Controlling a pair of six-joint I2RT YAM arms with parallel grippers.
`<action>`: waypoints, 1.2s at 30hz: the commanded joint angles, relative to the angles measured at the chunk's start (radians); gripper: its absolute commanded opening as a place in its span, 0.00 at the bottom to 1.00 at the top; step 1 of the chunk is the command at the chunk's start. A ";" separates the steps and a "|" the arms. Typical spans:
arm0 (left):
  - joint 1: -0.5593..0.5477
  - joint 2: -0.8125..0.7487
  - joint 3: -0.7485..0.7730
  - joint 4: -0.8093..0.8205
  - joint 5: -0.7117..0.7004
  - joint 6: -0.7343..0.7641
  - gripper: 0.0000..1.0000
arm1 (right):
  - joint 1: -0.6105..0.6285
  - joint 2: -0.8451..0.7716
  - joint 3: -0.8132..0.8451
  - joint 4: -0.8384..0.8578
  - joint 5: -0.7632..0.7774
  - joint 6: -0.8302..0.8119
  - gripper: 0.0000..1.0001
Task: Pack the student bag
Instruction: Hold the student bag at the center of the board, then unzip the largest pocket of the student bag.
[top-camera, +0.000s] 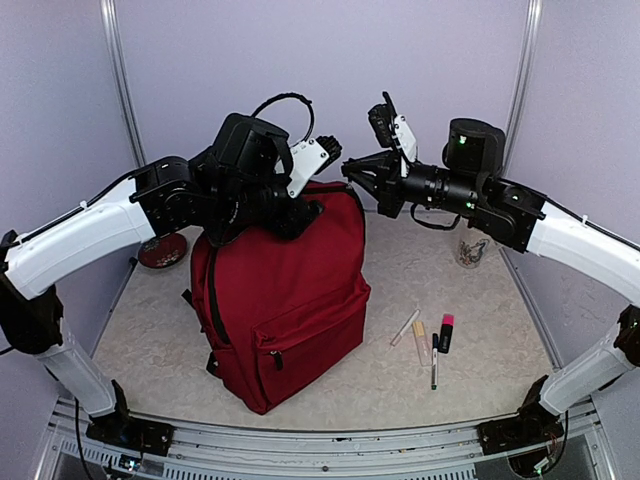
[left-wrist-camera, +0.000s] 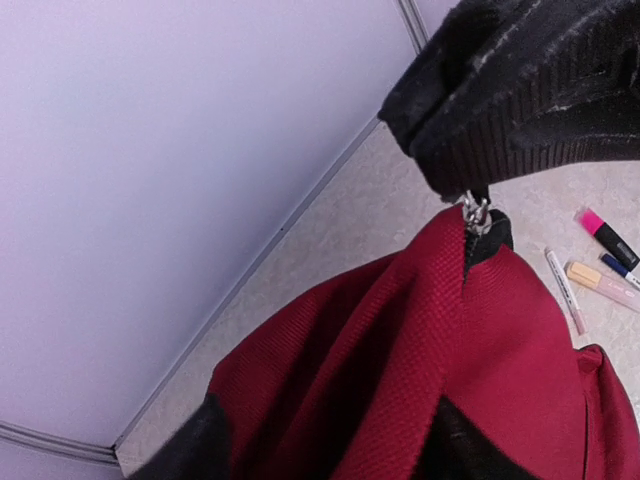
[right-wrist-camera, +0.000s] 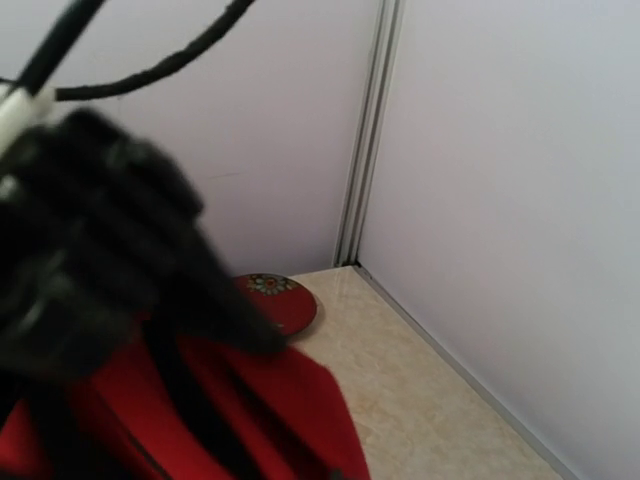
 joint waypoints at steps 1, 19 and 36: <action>-0.002 -0.036 -0.043 0.035 0.021 0.017 0.21 | 0.008 -0.036 0.010 0.045 0.036 -0.003 0.00; 0.090 -0.363 -0.249 0.201 0.285 -0.061 0.00 | -0.235 -0.105 -0.573 0.370 0.013 0.381 0.00; 0.118 -0.386 -0.250 0.213 0.269 -0.123 0.00 | -0.226 0.039 -0.728 0.477 -0.029 0.466 0.00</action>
